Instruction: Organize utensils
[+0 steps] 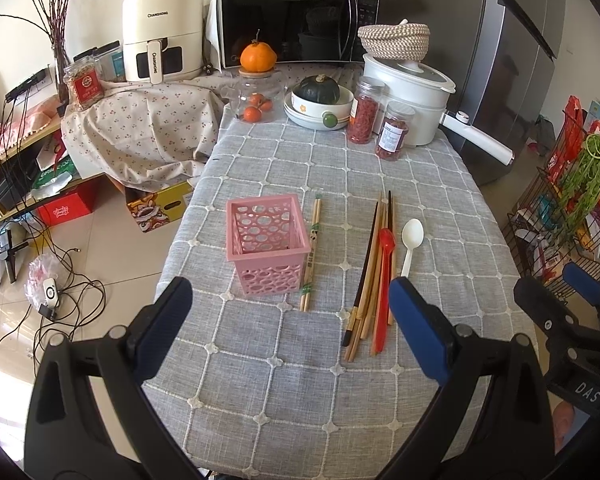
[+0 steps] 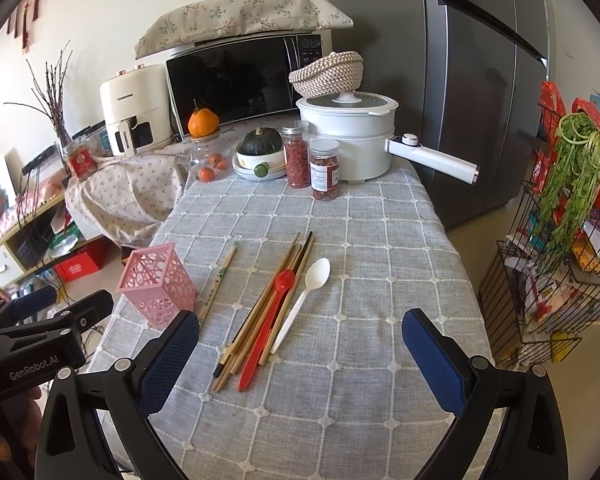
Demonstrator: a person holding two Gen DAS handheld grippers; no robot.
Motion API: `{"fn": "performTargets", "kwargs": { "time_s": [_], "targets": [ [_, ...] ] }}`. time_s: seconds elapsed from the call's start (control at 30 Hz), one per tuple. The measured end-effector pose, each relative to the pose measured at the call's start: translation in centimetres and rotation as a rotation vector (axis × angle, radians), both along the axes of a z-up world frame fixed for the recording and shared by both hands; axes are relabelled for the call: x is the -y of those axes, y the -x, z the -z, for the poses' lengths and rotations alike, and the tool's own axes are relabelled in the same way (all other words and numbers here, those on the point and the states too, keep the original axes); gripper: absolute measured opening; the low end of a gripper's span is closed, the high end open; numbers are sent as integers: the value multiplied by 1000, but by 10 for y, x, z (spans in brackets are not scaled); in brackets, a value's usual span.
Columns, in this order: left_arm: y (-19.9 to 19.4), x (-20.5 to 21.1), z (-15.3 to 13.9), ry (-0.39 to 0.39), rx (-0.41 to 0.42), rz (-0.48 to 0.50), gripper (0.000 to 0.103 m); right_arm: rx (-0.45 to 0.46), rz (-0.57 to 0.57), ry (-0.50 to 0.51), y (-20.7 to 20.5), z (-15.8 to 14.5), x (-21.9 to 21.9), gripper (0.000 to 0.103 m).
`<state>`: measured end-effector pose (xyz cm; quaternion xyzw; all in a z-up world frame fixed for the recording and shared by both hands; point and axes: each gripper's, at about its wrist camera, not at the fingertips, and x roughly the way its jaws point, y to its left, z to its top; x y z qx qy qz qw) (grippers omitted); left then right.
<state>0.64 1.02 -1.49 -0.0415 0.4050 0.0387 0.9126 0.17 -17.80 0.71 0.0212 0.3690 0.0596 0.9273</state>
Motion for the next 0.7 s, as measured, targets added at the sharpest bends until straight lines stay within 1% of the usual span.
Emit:
{"fn": "performTargets", "kwargs": {
  "time_s": [0.3,0.43,0.5,0.57,0.7],
  "targets": [
    [0,-1,1,0,-2,0,98,-6,-2,2,1,2,-1,102],
    [-1,-2,2,1,-5,-5,98,-20,4,19,0,7,-4,102],
    [-3,-3,1,5,-8,-6,98,-41,3,18,-5,8,-3,102],
    [-6,-4,0,10,-6,-8,98,-84,0,-20,-12,11,2,102],
    [-23,-1,0,82,-61,57,98,-148,36,-100,-25,14,20,102]
  ]
}}
